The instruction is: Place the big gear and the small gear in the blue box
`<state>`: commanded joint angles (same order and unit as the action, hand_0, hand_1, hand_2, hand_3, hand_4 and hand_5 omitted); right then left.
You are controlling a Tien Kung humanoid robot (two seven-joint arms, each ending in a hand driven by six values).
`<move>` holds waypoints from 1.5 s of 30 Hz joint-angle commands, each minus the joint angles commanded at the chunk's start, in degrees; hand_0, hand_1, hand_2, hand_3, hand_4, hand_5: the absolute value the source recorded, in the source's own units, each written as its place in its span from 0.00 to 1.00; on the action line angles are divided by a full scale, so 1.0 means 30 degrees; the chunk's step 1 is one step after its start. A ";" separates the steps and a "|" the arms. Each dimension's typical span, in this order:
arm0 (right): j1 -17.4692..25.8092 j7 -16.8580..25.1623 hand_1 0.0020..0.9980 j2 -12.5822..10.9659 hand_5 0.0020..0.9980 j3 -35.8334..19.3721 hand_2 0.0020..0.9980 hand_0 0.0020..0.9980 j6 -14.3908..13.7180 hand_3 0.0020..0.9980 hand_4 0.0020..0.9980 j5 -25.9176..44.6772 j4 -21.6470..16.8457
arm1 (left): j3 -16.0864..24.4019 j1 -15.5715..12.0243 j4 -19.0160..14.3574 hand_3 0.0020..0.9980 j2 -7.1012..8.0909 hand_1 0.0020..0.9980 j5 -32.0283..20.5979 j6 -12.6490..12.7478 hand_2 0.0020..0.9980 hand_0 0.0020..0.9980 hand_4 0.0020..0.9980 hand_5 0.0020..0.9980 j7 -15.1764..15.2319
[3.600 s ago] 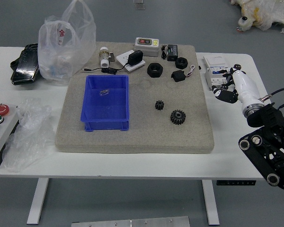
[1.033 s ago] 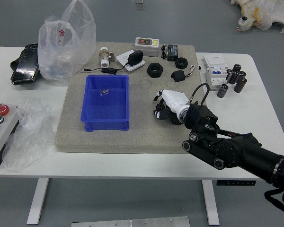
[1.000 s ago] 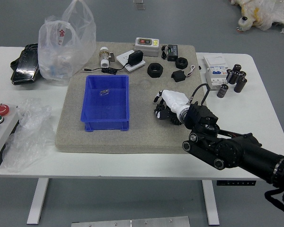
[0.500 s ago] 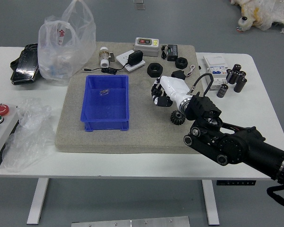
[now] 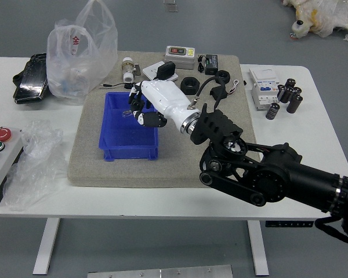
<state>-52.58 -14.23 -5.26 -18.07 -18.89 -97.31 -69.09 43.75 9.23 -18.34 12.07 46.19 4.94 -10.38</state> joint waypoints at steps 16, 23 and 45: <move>-0.0130 -0.0948 0.65 0.0400 0.10 0.0849 0.83 0.33 0.2488 0.86 0.54 0.0394 0.1079 | 0.0085 0.0021 -0.0016 0.65 -0.0003 0.61 0.0094 -0.0001 0.58 0.64 0.65 0.30 -0.0072; -0.0011 -0.1388 0.69 0.0365 0.16 0.0475 0.93 0.35 0.2726 0.99 0.72 -0.0015 0.1226 | 0.0081 0.0028 -0.0018 0.65 -0.0005 0.61 0.0071 0.0000 0.58 0.64 0.65 0.30 -0.0084; 0.5745 -0.4680 0.68 -0.3804 0.22 -0.6837 0.92 0.34 0.2084 1.00 0.81 -0.1130 -0.1824 | -0.0017 -0.0285 -0.0009 0.65 0.0065 0.61 -0.0337 0.0177 0.58 0.64 0.65 0.30 -0.0038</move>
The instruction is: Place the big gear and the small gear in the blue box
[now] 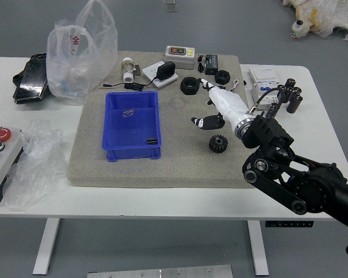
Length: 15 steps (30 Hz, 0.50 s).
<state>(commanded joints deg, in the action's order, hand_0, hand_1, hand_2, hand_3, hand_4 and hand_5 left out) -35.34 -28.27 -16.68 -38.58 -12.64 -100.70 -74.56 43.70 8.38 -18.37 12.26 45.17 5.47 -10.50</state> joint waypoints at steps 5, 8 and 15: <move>0.1713 -0.0610 0.69 0.0210 0.25 -0.0930 0.93 0.36 0.0200 1.00 0.83 0.0197 0.0397 | -0.0172 0.0064 0.0025 0.65 -0.0071 0.61 -0.0165 0.0007 0.58 0.64 0.65 0.30 0.0134; 0.1936 -0.0764 0.69 0.0121 0.25 -0.0790 0.93 0.36 0.0212 1.00 0.83 0.0284 0.0513 | -0.0140 0.0091 0.0026 0.65 -0.0095 0.61 -0.0099 -0.0009 0.58 0.64 0.65 0.30 0.0121; 0.2050 -0.1047 0.69 -0.0211 0.25 -0.0527 0.93 0.35 0.0401 1.00 0.83 0.0581 0.0083 | -0.0119 0.0191 0.0031 0.65 -0.0057 0.61 -0.0012 -0.0025 0.58 0.64 0.65 0.30 0.0146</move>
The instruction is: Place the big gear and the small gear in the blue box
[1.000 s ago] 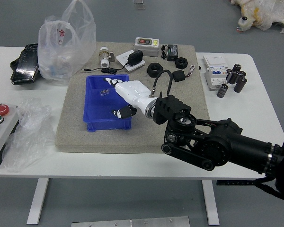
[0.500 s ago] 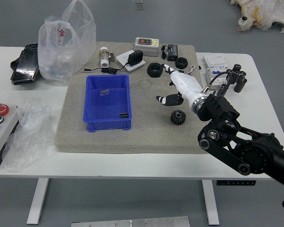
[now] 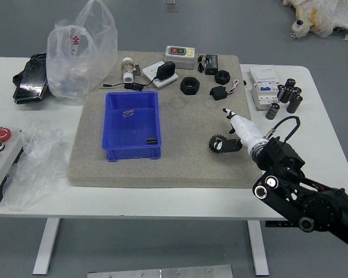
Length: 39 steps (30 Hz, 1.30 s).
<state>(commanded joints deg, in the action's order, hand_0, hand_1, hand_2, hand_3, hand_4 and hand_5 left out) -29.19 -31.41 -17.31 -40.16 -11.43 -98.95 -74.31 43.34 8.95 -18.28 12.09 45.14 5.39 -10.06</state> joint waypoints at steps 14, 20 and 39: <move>0.0137 0.0215 0.68 -0.0852 0.29 0.0519 0.91 0.35 0.0428 0.97 0.86 0.2385 -0.0789 | 0.0087 -0.0034 -0.0011 0.65 -0.0037 0.61 0.0127 -0.0017 0.58 0.64 0.65 0.30 -0.0073; -0.0293 -0.0392 0.64 -0.0684 0.29 0.1158 0.73 0.35 0.0988 0.88 0.83 0.1871 -0.0299 | 0.0019 0.0006 -0.0001 0.65 -0.0054 0.61 0.0073 -0.0018 0.58 0.64 0.65 0.30 -0.0014; -0.0742 -0.0742 0.48 -0.0629 0.07 0.2007 0.32 0.28 0.1070 0.39 0.45 0.1406 0.0005 | 0.0156 0.0119 -0.0014 0.65 -0.0030 0.61 0.0273 -0.0088 0.58 0.64 0.65 0.30 -0.0087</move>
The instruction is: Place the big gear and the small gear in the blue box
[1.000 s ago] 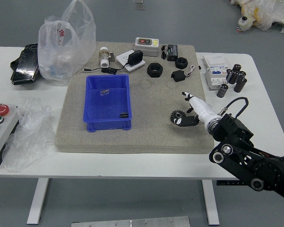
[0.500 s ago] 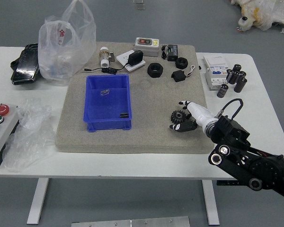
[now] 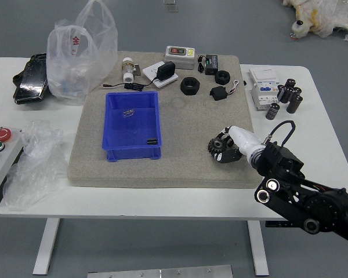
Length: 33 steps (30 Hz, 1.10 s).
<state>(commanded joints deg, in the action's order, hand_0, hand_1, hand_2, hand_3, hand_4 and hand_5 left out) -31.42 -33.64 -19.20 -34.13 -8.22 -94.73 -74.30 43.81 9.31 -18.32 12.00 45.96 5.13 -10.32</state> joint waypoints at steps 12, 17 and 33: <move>-0.2326 0.0349 0.48 0.0865 0.03 0.0911 0.31 0.28 -0.0631 0.39 0.39 -0.0710 0.0606 | 0.0255 0.0042 -0.0041 0.65 0.0159 0.61 0.0390 -0.0073 0.58 0.64 0.65 0.30 -0.0153; -0.3825 0.0690 0.48 0.1816 0.03 0.1581 0.31 0.28 -0.1009 0.39 0.40 -0.0911 0.0959 | 0.0208 -0.0012 -0.0055 0.65 0.0132 0.61 0.0288 -0.0053 0.58 0.64 0.65 0.30 -0.0155; -0.6611 0.2771 0.48 0.4430 0.03 0.5561 0.31 0.28 -0.2633 0.40 0.40 0.0178 0.1765 | 0.0231 -0.0064 -0.0101 0.65 0.0082 0.61 0.0230 -0.0010 0.58 0.64 0.65 0.30 -0.0260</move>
<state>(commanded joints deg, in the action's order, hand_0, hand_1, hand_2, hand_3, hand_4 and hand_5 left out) -51.25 -25.32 -5.91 -17.45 -16.12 -94.20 -69.00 44.50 9.12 -18.62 12.25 46.64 5.10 -11.10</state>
